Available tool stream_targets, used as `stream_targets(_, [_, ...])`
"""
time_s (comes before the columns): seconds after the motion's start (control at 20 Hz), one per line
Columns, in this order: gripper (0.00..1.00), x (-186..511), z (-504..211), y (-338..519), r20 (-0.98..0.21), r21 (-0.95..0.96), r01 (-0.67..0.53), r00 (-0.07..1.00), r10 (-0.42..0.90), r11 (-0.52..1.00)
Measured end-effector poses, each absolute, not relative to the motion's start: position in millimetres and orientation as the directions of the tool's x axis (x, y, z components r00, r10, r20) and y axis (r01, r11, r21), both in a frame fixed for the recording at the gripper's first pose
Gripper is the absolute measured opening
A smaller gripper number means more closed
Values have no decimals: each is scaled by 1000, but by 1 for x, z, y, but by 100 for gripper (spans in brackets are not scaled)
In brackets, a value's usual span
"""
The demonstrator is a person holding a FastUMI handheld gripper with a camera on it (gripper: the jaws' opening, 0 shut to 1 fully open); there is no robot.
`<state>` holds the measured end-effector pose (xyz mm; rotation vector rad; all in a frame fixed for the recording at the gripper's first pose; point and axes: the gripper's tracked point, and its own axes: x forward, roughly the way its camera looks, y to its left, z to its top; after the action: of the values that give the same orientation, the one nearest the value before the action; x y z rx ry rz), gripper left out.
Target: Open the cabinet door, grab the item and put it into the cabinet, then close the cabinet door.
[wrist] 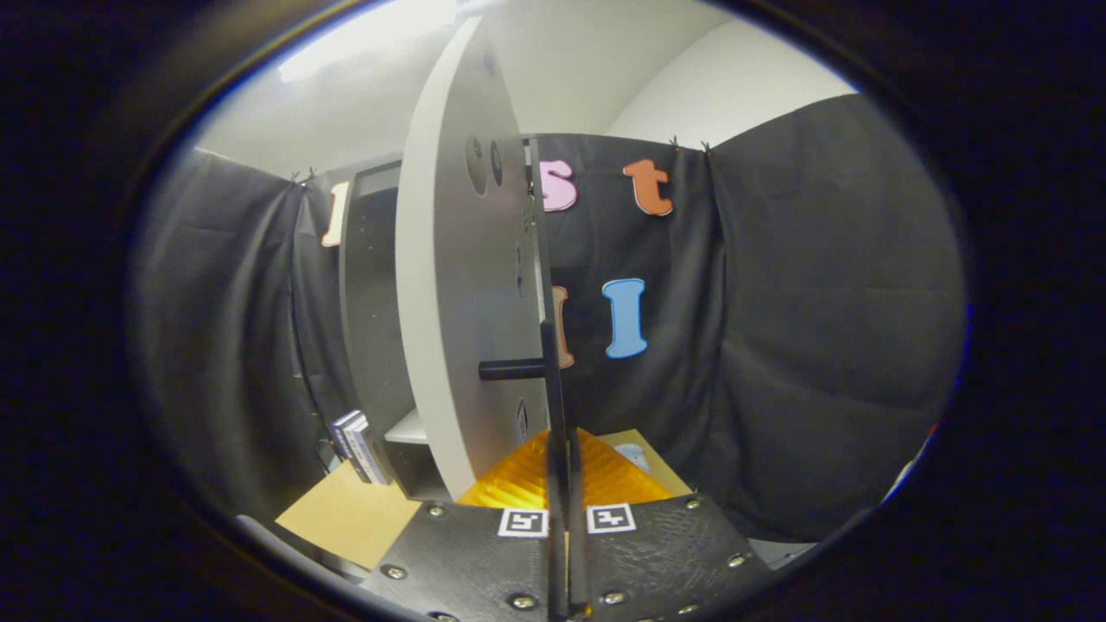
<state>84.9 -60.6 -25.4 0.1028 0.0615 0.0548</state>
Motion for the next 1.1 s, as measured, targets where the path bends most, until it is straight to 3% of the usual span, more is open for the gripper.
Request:
stream_targets(0.5, [3,87,-31,-66,-88,88,-150,984,158,985])
stream_targets(1.1, [3,59,-26,-70,-72,60,-35,997,39,998])
